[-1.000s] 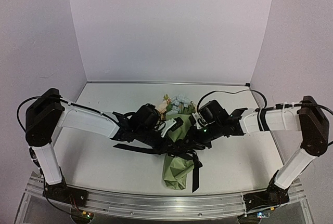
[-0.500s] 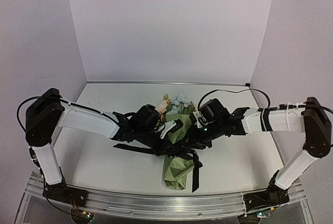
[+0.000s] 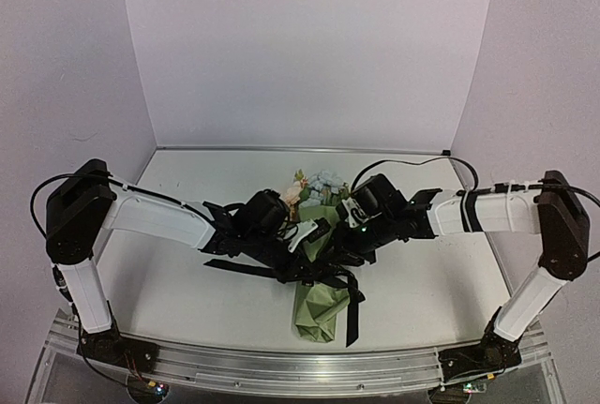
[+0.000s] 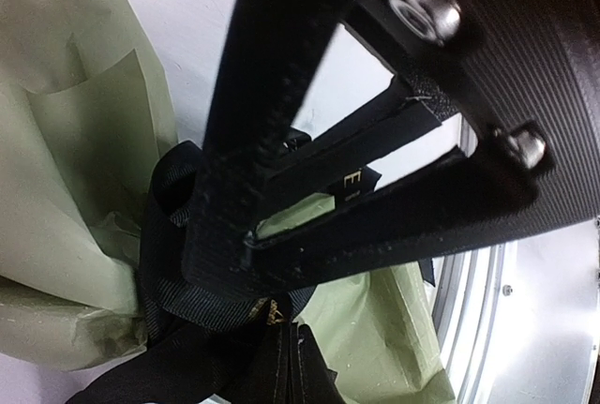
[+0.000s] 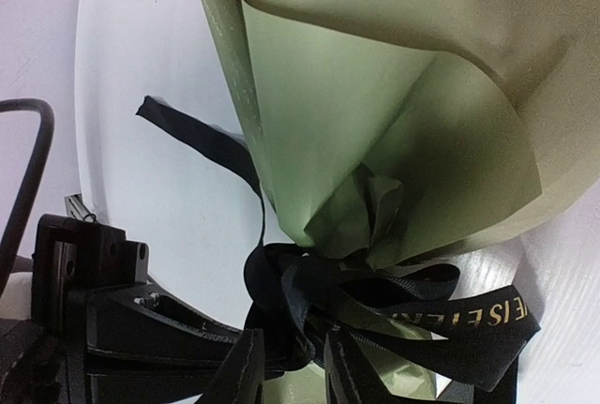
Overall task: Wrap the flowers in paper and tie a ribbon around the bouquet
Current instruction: Cross the half-tied ribbon over the folded bouquet.
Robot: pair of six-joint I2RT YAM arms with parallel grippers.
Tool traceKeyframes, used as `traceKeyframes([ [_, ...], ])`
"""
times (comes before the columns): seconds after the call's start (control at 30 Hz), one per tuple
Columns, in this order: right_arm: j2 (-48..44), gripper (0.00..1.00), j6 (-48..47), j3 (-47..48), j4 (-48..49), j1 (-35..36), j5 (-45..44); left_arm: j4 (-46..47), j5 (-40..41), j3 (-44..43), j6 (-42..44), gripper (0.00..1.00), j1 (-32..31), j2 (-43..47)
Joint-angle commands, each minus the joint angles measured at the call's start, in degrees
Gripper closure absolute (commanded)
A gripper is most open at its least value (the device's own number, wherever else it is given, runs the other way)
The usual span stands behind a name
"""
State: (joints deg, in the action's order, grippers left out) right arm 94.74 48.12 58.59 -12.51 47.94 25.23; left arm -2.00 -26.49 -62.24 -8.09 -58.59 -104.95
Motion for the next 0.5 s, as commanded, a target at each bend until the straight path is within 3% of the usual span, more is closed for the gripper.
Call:
traceKeyframes([
  [0.0, 1.1, 0.77, -0.2, 2.3, -1.4, 0.4, 0.9, -1.2, -1.1, -2.3, 1.5, 0.99, -0.3, 0.9],
  [0.47, 4.1, 0.79, -1.3, 5.5, -4.2, 0.3, 3.7, -2.2, -2.4, -2.6, 2.3, 0.99, -0.4, 0.6],
])
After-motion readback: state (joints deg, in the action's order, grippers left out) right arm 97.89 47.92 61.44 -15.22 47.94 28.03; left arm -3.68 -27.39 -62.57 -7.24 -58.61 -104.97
